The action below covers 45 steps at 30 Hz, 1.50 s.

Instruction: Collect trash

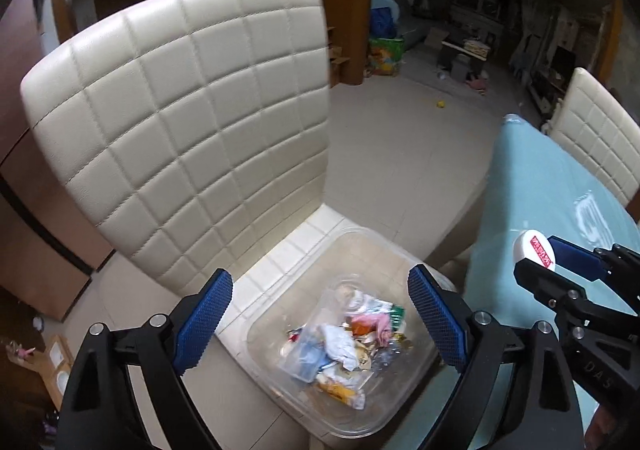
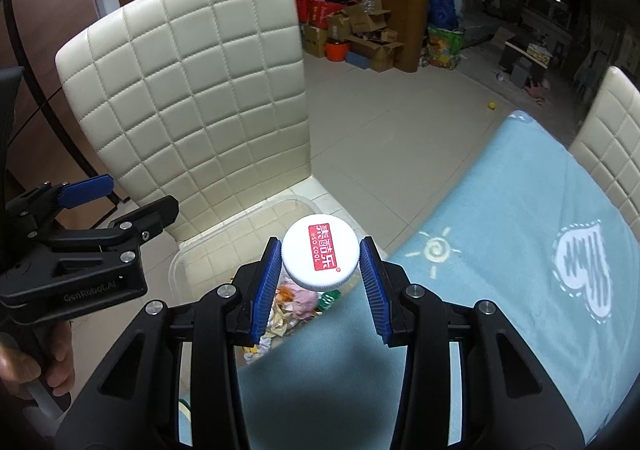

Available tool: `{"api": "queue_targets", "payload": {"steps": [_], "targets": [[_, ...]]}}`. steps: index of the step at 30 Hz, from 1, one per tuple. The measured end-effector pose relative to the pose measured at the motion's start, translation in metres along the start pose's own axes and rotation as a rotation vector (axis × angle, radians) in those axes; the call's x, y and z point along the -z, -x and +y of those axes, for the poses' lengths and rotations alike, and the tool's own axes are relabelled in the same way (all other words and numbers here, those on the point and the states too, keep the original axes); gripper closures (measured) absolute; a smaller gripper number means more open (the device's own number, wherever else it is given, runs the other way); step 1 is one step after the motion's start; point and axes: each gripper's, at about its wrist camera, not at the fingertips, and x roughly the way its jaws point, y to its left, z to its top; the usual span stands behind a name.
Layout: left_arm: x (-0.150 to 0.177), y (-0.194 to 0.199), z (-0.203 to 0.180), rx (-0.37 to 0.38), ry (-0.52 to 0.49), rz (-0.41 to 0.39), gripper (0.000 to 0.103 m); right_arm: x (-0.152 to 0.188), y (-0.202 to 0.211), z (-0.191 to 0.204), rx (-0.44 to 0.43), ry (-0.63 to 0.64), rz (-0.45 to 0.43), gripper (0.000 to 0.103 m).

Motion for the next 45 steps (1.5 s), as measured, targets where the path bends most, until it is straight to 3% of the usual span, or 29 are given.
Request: {"api": "queue_targets", "payload": {"steps": [4, 5, 6, 8, 14, 20, 34, 45], "targets": [[0.003, -0.002, 0.016, -0.036, 0.038, 0.010, 0.016, -0.002, -0.006, 0.014, -0.019, 0.031, 0.002, 0.058], [0.003, -0.002, 0.018, -0.044, 0.046, 0.010, 0.016, -0.002, -0.007, 0.017, -0.024, 0.043, 0.003, 0.050], [0.003, -0.001, 0.021, -0.052, 0.055, 0.009, 0.016, -0.002, -0.007, 0.020, -0.025, 0.056, 0.003, 0.030], [0.003, 0.001, 0.025, -0.055, 0.072, 0.010, 0.016, -0.002, -0.001, 0.027, 0.003, 0.078, -0.033, 0.016], [0.004, 0.013, 0.024, -0.043, 0.071, -0.007, 0.016, 0.000, 0.013, 0.030, 0.039, 0.090, -0.041, 0.015], [0.004, 0.037, 0.004, 0.002, 0.033, -0.042, 0.016, 0.012, 0.044, 0.011, 0.083, 0.018, -0.064, 0.005], [0.013, 0.113, -0.090, 0.176, -0.143, -0.143, 0.016, 0.083, 0.156, -0.059, 0.279, -0.256, -0.161, 0.003], [0.022, 0.162, -0.146, 0.264, -0.240, -0.171, 0.016, 0.123, 0.234, -0.081, 0.407, -0.374, -0.221, 0.003]]}}
